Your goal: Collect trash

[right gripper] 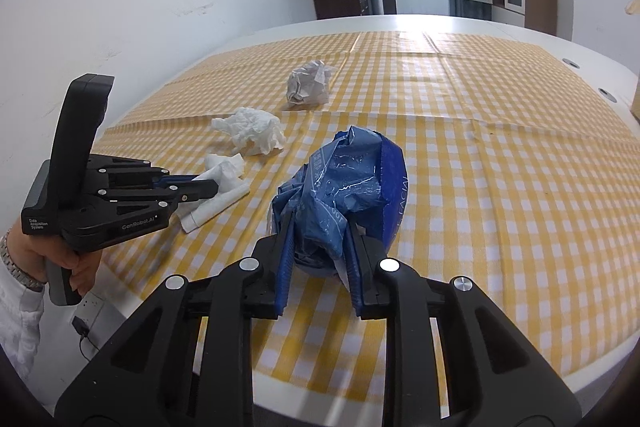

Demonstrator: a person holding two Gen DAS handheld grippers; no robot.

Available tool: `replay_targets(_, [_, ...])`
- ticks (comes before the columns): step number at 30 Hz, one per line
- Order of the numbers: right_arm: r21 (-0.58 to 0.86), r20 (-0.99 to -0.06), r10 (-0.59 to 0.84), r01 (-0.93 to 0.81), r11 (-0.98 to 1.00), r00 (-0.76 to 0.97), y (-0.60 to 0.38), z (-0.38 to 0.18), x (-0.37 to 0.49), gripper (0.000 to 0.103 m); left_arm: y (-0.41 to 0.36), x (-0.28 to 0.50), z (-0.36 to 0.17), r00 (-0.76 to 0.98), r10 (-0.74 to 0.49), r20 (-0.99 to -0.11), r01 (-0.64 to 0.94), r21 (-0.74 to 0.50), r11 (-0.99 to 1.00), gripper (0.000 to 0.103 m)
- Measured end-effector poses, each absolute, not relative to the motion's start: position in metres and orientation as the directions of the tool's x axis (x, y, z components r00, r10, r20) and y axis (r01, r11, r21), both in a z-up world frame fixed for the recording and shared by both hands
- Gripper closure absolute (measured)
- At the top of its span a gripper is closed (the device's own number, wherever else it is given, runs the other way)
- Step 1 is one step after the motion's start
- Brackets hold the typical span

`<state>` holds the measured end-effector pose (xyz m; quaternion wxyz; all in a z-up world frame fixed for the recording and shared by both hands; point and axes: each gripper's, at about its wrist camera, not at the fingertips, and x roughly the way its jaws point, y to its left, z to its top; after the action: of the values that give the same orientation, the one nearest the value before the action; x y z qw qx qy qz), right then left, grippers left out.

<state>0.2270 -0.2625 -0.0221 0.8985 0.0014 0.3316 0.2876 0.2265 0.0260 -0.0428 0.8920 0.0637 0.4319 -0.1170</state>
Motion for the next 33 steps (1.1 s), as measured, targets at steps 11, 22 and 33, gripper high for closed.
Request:
replay_targets(11, [0.195,-0.536,0.569,-0.564,0.802,0.624,-0.271,-0.010,0.174,0.082,0.038,0.152,-0.013,0.701,-0.184,-0.689,0.169,-0.091,0.981,0.097])
replay_targets(22, [0.235,-0.508,0.624,-0.602,0.763,0.594,-0.281,-0.010,0.120,0.082,0.029,0.075,0.006,0.769,-0.251,-0.588,0.185,-0.171,0.968,0.097])
replay_targets(33, [0.232,-0.515,0.649,-0.637,0.735,0.561,-0.285,-0.023,0.075,0.082,0.018,0.024,0.000,0.775,-0.277,-0.568,0.213,-0.177,0.961,0.097])
